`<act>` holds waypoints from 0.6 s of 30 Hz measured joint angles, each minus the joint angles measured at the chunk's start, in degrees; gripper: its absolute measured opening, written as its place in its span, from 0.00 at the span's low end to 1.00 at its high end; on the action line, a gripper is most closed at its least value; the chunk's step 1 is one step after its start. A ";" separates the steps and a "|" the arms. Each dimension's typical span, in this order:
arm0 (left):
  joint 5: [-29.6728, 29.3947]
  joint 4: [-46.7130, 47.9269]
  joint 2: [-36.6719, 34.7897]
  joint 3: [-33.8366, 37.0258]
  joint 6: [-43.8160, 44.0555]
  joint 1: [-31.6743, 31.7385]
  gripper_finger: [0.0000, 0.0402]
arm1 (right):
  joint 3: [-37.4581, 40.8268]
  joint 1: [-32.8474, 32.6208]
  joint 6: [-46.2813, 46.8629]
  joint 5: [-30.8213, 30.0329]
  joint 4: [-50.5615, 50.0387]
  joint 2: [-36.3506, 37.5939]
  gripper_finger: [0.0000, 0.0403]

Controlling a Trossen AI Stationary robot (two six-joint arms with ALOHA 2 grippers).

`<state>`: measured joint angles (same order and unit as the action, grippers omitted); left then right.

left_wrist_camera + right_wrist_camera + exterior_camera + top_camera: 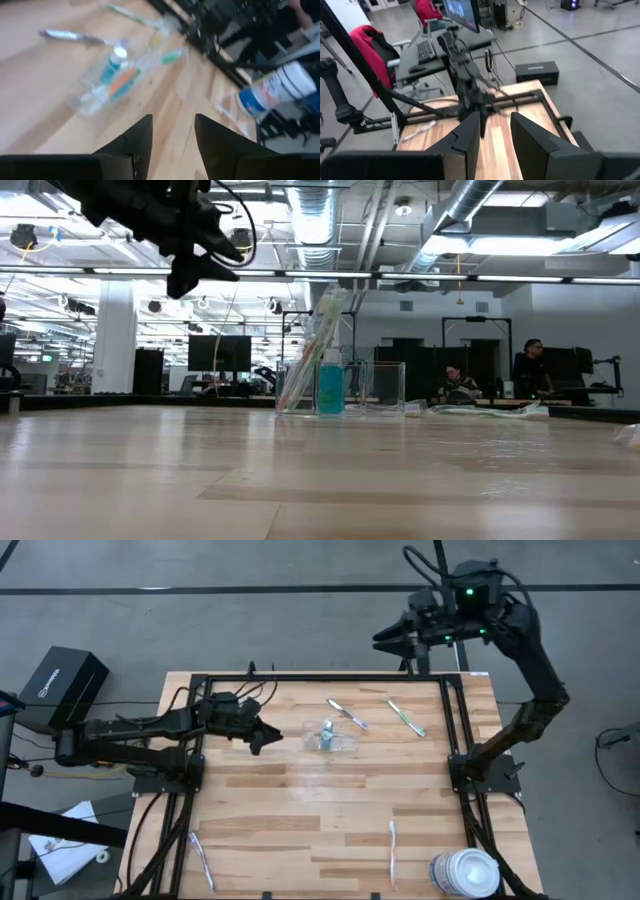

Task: Pick & Place toothbrushing station
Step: Put the orange toothbrush into the transparent organizer

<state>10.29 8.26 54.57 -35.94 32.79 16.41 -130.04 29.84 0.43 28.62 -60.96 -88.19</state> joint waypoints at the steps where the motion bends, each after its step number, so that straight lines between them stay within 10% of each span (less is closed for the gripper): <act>1: 1.35 0.35 0.49 0.00 -0.53 0.28 0.35 | -0.02 -0.35 0.47 0.00 1.30 -0.57 0.26; 18: 2.13 0.30 1.41 0.00 -8.38 2.75 0.35 | -0.07 -1.81 7.09 -3.04 7.99 -2.88 0.26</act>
<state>12.43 8.56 55.99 -35.94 24.40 19.16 -130.10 28.03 7.52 25.58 -52.97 -91.07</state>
